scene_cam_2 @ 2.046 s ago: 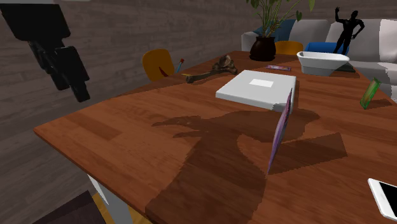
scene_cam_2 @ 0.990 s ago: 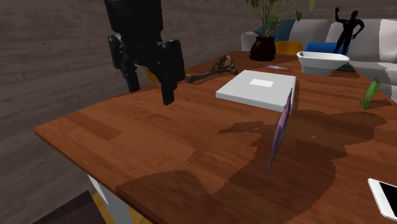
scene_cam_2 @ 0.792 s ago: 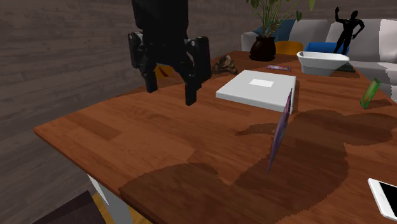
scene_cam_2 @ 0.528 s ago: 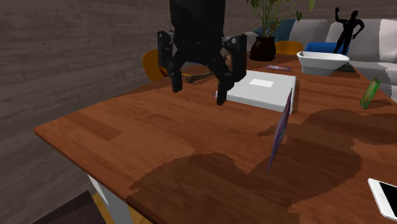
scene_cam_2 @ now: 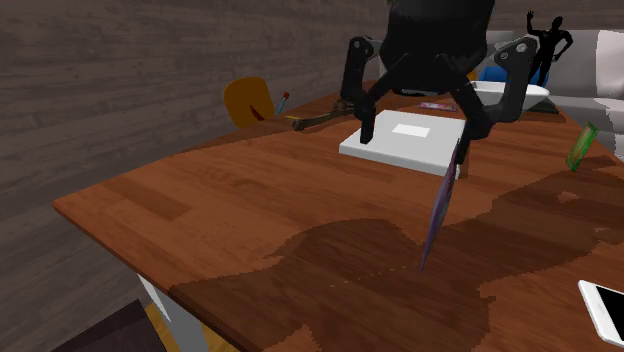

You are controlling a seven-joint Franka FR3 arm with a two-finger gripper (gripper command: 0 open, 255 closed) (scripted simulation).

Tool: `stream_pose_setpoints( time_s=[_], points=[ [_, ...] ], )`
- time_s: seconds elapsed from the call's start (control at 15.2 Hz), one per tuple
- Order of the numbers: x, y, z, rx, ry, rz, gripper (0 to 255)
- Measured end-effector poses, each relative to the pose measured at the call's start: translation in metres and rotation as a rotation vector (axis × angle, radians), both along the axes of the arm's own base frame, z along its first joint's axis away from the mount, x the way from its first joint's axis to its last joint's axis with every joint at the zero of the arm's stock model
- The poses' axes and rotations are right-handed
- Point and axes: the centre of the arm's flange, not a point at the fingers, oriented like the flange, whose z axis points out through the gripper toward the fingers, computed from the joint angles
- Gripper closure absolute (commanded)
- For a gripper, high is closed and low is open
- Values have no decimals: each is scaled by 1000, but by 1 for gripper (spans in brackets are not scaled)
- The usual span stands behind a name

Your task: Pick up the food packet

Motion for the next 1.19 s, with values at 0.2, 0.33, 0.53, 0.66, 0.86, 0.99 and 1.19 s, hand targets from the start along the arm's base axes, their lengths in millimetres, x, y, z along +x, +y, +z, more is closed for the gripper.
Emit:
stream_pose_setpoints(
  time_s=[0.2, 0.33, 0.53, 0.66, 0.86, 0.99, 1.19],
  points=[
    [23, -31, 1, -5, 3, 3, 0],
    [28, -37, -4, -7, 5, 6, 0],
    [29, -38, -18, -7, 5, 7, 0],
    [29, -39, -28, -7, 5, 7, 0],
    [28, -40, -36, -7, 5, 7, 255],
    [28, -40, -37, -7, 5, 7, 255],
    [28, -40, -37, -8, 4, 7, 255]
  ],
)
